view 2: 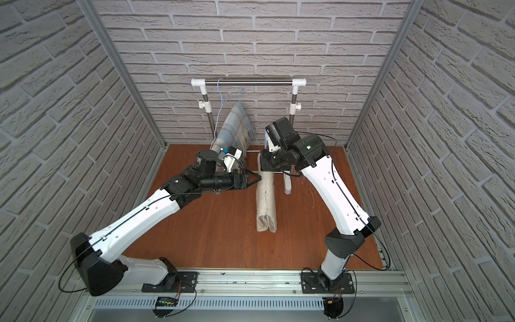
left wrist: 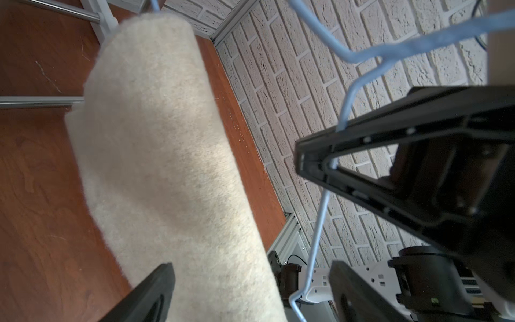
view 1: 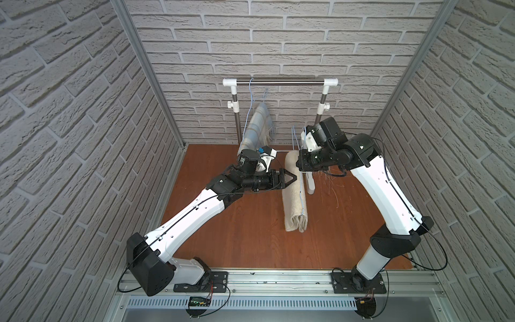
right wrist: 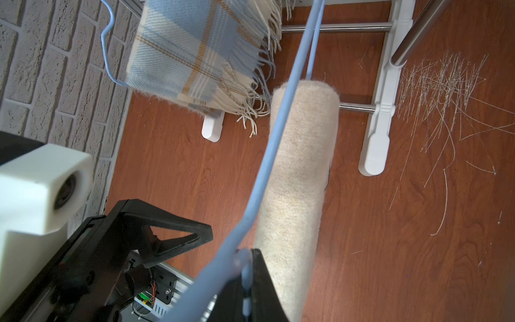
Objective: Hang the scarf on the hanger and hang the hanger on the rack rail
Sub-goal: Place the hanger at the clothesline.
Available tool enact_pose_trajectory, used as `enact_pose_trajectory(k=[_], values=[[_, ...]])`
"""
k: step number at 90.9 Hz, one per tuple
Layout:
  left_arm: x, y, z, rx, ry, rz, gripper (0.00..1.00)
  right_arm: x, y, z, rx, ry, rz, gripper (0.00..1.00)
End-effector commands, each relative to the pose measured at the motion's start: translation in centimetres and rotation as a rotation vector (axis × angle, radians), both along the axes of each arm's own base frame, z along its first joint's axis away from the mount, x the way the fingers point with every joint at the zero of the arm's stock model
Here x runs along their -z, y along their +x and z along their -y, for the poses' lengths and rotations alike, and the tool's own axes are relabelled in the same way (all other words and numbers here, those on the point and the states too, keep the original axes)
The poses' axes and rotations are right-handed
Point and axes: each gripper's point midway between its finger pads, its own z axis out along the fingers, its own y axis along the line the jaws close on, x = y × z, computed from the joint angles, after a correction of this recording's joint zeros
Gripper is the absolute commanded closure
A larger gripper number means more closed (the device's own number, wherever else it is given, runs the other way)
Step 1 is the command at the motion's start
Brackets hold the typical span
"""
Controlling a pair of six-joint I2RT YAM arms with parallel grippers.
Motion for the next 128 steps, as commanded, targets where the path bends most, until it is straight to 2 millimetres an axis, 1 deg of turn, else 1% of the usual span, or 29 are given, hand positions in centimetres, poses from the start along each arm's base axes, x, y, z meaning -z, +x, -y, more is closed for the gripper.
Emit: enact_pose_trajectory(k=[1,2,8,12,17,24,36,49,54,65,71,79,81,84,98,105,108,111,121,124,127,128], values=[[-2.1,-0.2,0.8,0.019,-0.008,0.095,0.19,-1.8,0.6,-0.9,-0.018,0.048,0.086,0.97],[-2.1,-0.2,0.9,0.021,-0.008,0.097,0.2,-1.8,0.6,-0.9,-0.018,0.048,0.086,0.97],[-2.4,-0.3,1.3,0.029,-0.014,0.108,0.33,-1.7,0.6,-0.9,-0.019,0.051,0.087,0.97],[-2.4,-0.4,1.6,0.033,-0.014,0.11,0.38,-1.6,0.6,-0.9,-0.02,0.051,0.085,0.97],[-2.3,-0.5,1.9,0.04,-0.011,0.11,0.39,-1.5,0.6,-0.9,-0.02,0.051,0.085,0.97],[-1.6,-0.5,2.3,0.047,0.005,0.099,0.39,-1.6,0.5,-1.0,-0.021,0.054,0.088,0.97],[-0.5,-0.5,3.2,0.061,0.023,0.089,0.34,-1.7,0.6,-1.0,-0.024,0.056,0.092,0.97],[0.3,0.0,3.6,0.052,0.039,0.085,0.4,-1.7,0.6,-1.2,-0.027,0.064,0.091,0.97],[0.1,0.3,3.7,0.047,0.039,0.097,0.48,-1.7,0.6,-1.2,-0.027,0.063,0.089,0.97],[-0.5,0.7,3.8,0.04,0.04,0.122,0.7,-1.5,0.6,-1.2,-0.025,0.061,0.088,0.97],[-1.0,0.8,4.0,0.047,0.035,0.135,0.76,-1.3,0.6,-1.2,-0.027,0.06,0.085,0.97],[-1.0,1.0,4.4,0.062,0.039,0.136,0.86,-1.2,0.7,-1.2,-0.026,0.057,0.085,0.97],[-1.0,1.0,4.5,0.069,0.039,0.133,0.9,-1.2,0.7,-1.2,-0.025,0.058,0.086,0.97],[-0.9,1.0,4.6,0.078,0.038,0.13,1.0,-1.3,0.8,-1.2,-0.025,0.059,0.089,0.97],[-1.1,1.5,4.2,0.078,0.037,0.121,1.0,-1.5,1.0,-1.4,-0.029,0.066,0.099,0.97],[-1.5,2.0,3.6,0.064,0.036,0.119,1.0,-1.7,1.2,-1.5,-0.028,0.069,0.102,0.97],[-1.7,2.3,3.4,0.055,0.032,0.117,1.0,-1.8,1.4,-1.6,-0.031,0.072,0.106,0.93],[-1.8,2.6,3.1,0.052,0.031,0.112,1.0,-2.1,1.4,-1.7,-0.031,0.077,0.113,0.86],[-3.1,3.9,2.4,0.039,0.031,0.111,1.0,-3.9,1.5,-1.7,-0.038,0.103,0.159,0.57],[-3.6,4.4,2.1,0.033,0.028,0.11,1.0,-4.8,1.4,-1.6,-0.039,0.114,0.183,0.48],[-4.0,4.8,1.8,0.028,0.025,0.11,1.0,-5.6,1.2,-1.3,-0.039,0.124,0.205,0.36],[-4.1,5.0,1.7,0.026,0.026,0.107,1.0,-6.0,1.1,-1.2,-0.038,0.129,0.215,0.33]])
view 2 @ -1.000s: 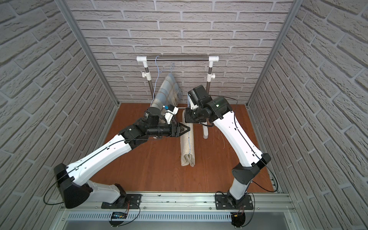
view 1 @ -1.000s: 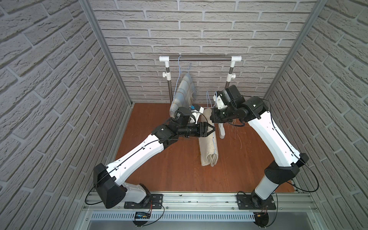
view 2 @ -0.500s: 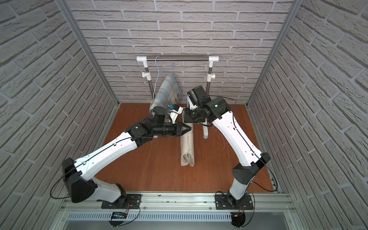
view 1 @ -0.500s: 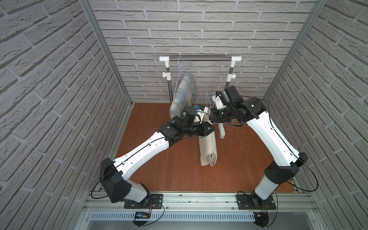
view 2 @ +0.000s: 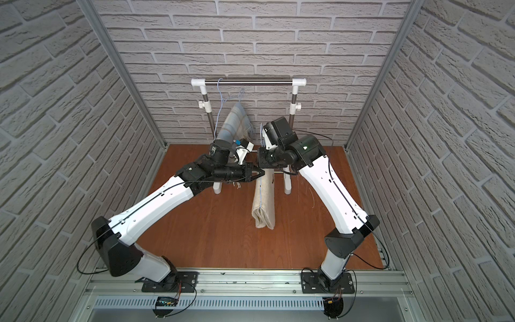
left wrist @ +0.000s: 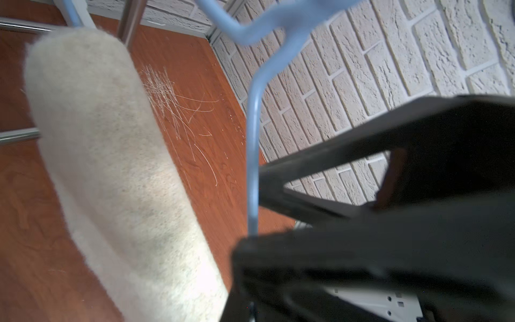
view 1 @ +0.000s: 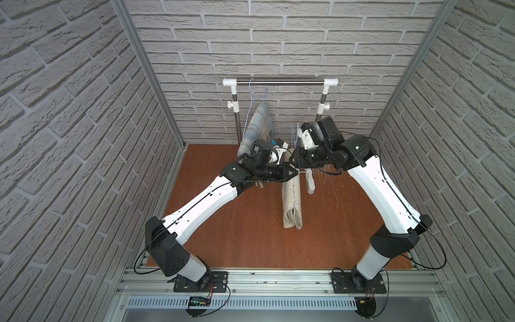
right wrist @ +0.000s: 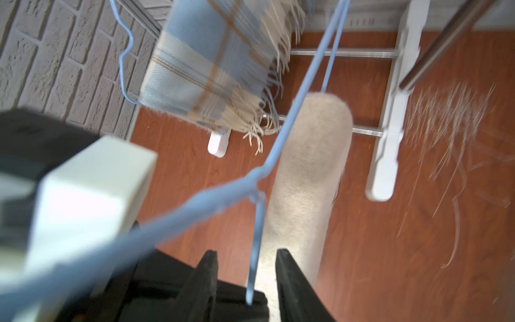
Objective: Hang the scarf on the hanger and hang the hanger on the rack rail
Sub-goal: Place the hanger at the clothesline.
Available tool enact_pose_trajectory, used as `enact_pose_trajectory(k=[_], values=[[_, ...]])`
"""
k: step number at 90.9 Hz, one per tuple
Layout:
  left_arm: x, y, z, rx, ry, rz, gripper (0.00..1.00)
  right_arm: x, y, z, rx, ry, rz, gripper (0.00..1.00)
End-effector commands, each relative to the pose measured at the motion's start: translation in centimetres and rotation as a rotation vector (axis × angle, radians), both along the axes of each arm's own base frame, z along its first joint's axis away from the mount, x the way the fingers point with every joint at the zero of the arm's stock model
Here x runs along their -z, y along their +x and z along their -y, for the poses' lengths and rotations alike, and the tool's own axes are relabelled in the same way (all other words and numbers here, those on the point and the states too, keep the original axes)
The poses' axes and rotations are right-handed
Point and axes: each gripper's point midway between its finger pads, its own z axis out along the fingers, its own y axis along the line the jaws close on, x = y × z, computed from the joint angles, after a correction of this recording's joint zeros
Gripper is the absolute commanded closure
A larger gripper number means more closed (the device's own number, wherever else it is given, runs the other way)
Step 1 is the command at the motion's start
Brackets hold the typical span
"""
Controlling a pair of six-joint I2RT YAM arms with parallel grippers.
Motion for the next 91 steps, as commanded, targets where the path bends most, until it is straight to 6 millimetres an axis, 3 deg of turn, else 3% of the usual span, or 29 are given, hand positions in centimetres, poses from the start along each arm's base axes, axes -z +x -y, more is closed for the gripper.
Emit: enact_pose_trajectory(k=[1,23,31,58,74,91], values=[[-3.5,1.6,-0.7,0.005,-0.045,0.079,1.0,-5.0,-0.4,0.1,-0.021,0.082,0.139,0.32],[-7.2,4.5,-1.4,0.012,-0.062,0.114,1.0,-11.3,-3.0,3.6,0.038,0.17,0.307,0.28],[-8.8,5.8,-1.5,0.017,-0.081,0.124,1.0,-11.6,-3.7,5.1,0.076,0.178,0.334,0.3],[-13.2,12.0,-1.9,0.001,-0.182,0.203,1.0,-6.1,-3.1,6.5,0.116,0.109,0.255,0.37],[-14.3,14.3,-1.7,0.019,-0.228,0.284,1.0,-3.9,-1.5,6.3,0.114,0.117,0.202,0.39],[-13.4,17.0,-1.9,0.021,-0.257,0.308,1.0,-3.1,0.1,6.5,0.113,0.132,0.172,0.41]])
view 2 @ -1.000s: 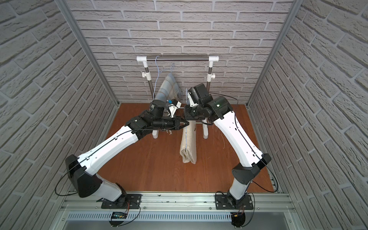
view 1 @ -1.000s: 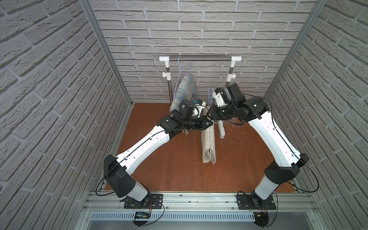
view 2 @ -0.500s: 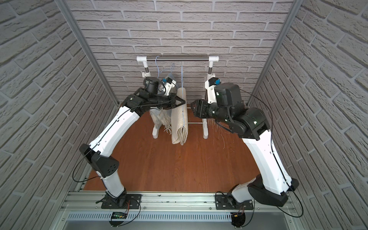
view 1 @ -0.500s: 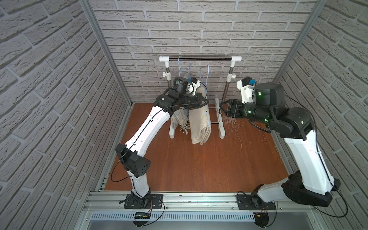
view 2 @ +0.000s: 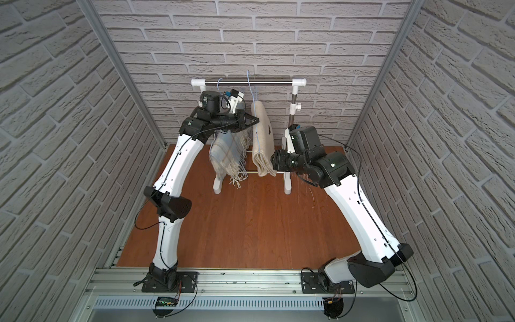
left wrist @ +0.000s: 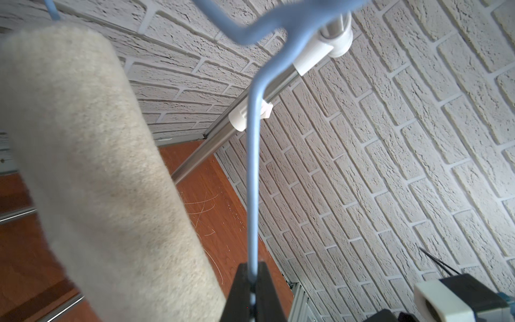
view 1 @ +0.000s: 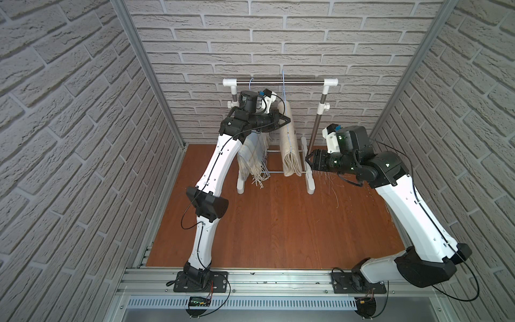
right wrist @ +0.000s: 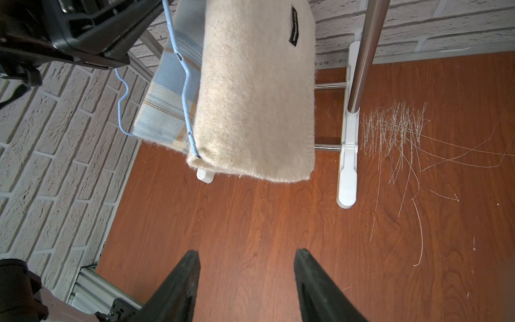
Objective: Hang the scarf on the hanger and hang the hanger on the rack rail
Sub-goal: Place the hanger at the clothesline.
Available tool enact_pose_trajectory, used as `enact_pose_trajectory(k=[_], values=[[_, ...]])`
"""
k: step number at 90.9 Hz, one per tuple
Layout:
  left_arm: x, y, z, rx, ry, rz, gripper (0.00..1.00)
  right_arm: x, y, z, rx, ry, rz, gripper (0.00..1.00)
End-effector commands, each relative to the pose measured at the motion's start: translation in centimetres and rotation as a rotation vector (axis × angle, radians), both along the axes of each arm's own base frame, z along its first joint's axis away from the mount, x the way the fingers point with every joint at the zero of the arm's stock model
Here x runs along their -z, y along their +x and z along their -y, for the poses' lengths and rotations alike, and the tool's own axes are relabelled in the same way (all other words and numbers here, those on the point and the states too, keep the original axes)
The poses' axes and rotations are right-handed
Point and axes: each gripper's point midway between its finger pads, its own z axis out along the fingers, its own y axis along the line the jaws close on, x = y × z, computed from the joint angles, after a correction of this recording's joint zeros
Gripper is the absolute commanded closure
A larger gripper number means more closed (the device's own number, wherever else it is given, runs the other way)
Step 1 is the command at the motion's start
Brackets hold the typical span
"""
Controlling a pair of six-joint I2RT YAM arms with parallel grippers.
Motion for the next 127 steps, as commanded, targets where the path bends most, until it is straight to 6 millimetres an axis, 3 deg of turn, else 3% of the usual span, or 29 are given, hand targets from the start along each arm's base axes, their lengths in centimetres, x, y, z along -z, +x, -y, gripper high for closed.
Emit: enact_pose_trajectory(k=[1,28,65,83,101,110,118,123,127], values=[[-4.1,0.3,-0.2,0.038,-0.084,0.164,1.0,-2.1,0.7,-0.2,-0.023,0.071,0.055,0.41],[-0.1,2.9,-0.9,0.016,-0.057,0.075,1.0,-0.9,2.0,-0.1,-0.043,0.095,0.004,0.45],[4.5,3.1,-1.0,-0.006,0.056,-0.021,1.0,-0.4,2.4,0.1,-0.043,0.096,-0.008,0.44],[5.0,4.2,-2.1,-0.043,0.072,-0.016,0.76,-0.4,2.7,0.1,-0.039,0.1,-0.004,0.44],[4.2,4.6,-3.0,-0.065,0.074,0.016,0.39,-0.4,3.2,0.0,-0.037,0.092,-0.003,0.39],[3.2,4.2,-3.6,-0.074,0.079,0.041,0.27,-0.3,3.6,0.3,-0.027,0.068,0.0,0.33],[2.3,3.3,-4.6,-0.085,0.103,0.053,0.12,-0.6,3.9,0.8,-0.014,0.026,0.015,0.27],[1.4,2.1,-5.4,-0.093,0.129,0.065,0.02,-0.8,4.3,1.4,0.005,-0.009,0.03,0.05],[0.9,0.9,-6.0,-0.095,0.152,0.071,0.02,-0.9,4.6,1.9,0.026,-0.039,0.04,0.0]])
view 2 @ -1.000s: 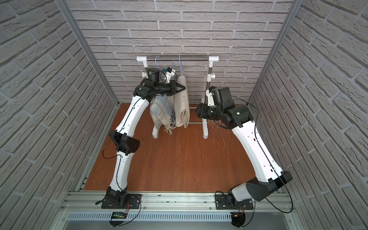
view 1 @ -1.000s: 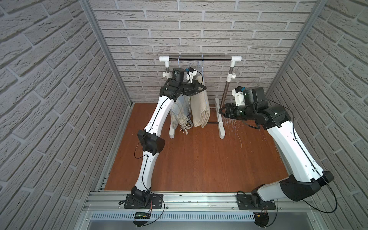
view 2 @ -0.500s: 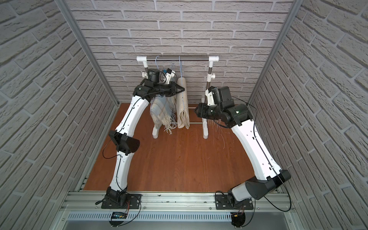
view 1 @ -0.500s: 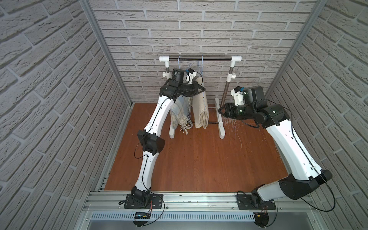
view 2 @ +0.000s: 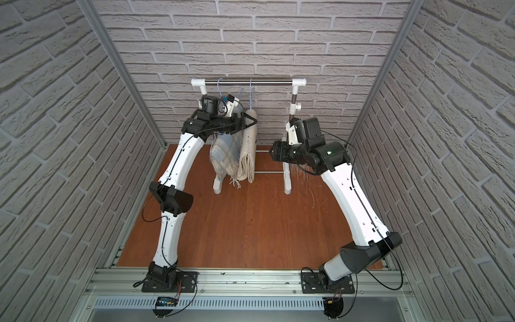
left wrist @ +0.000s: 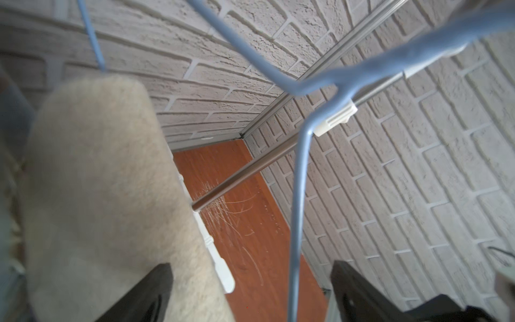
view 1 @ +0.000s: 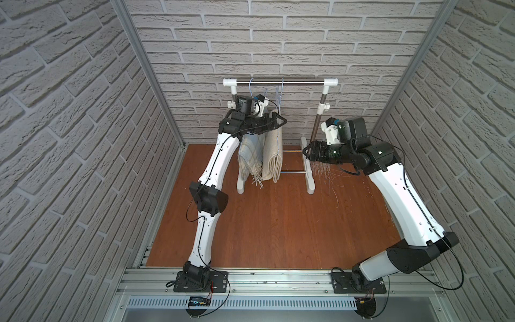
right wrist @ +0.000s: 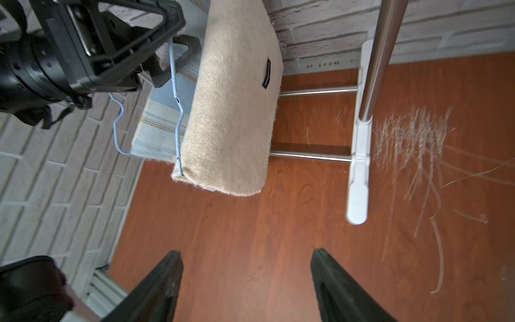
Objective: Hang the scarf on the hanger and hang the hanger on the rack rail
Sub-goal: Place the hanger at the clothesline, then reset both arms
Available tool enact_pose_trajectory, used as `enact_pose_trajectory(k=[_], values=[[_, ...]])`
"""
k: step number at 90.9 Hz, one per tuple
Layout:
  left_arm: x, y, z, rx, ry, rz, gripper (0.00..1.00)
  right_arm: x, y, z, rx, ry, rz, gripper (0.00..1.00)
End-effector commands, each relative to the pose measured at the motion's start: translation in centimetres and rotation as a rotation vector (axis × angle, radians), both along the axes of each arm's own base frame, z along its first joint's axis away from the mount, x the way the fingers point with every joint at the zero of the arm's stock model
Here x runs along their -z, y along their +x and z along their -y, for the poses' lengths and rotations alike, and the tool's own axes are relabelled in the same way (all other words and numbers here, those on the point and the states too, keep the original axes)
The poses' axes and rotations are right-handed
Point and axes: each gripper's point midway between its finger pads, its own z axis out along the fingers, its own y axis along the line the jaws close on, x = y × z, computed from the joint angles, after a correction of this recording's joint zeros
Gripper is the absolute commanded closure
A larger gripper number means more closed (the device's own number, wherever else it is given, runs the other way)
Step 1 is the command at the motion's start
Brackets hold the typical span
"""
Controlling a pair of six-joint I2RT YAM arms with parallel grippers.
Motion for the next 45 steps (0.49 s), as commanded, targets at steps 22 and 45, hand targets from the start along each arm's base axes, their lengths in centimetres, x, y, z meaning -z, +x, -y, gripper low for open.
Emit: enact_pose_trajectory(k=[22,45], values=[[-5.1,-9.9,-7.8,-0.111,0.153,0.099,0.02,0.4,2.8,5.2,0.206,-0.188,0.069,0.01],[-1.5,-15.4,-18.0,-0.495,0.377,0.175,0.02,7.8,4.5,7.1,0.215,-0.326,0.11,0.01]])
